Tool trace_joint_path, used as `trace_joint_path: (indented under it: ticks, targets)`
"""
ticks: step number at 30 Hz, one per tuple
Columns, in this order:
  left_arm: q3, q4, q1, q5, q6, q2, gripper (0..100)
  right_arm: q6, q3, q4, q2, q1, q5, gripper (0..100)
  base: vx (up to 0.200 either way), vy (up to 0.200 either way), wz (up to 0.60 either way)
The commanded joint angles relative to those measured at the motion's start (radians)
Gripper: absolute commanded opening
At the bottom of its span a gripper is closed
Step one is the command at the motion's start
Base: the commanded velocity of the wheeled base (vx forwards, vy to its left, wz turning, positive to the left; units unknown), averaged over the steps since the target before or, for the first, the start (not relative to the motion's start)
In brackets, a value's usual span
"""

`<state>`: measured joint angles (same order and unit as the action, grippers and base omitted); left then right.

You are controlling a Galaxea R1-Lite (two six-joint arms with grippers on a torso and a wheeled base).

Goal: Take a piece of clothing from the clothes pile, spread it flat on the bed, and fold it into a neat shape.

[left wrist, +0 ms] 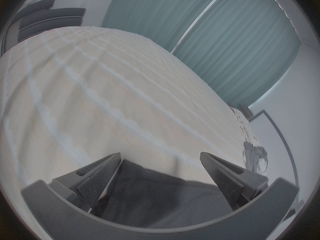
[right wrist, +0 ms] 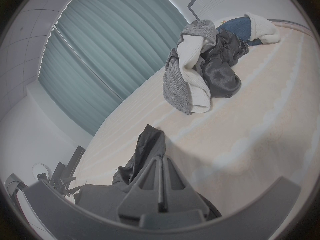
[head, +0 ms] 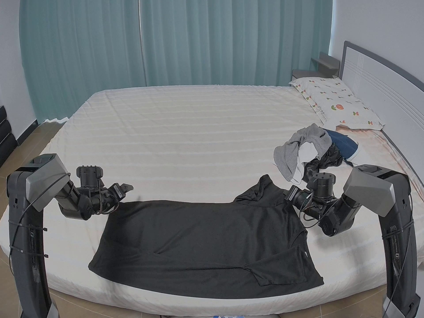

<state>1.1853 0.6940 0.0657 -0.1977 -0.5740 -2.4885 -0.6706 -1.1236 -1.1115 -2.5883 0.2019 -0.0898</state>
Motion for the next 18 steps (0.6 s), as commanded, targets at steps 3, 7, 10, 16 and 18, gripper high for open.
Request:
trace_joint_path:
  ticks: [3, 7, 10, 16, 18]
  targets:
    - [-0.004, -0.004, 0.0, 0.007, 0.028, -0.015, 100, 0.0, -0.002, -0.001, -0.004, 0.002, -0.002, 0, 0.0, 0.0, 0.0]
    - [-0.006, -0.001, 0.0, 0.015, 0.049, -0.015, 100, 0.0, -0.004, -0.001, -0.004, 0.007, -0.002, 0, 0.0, 0.0, 0.0]
    - [-0.019, -0.002, 0.0, 0.017, 0.06, -0.012, 100, 0.0, -0.004, -0.001, -0.003, 0.011, -0.002, 0, 0.0, 0.0, 0.0]
    - [-0.027, -0.004, 0.0, 0.04, 0.111, -0.024, 100, -0.001, -0.007, -0.001, 0.004, 0.017, -0.002, 0, 0.0, 0.0, 0.0]
    - [-0.023, 0.001, 0.0, 0.04, 0.111, -0.03, 100, -0.001, -0.008, -0.001, 0.005, 0.019, -0.001, 0, 0.0, 0.0, 0.0]
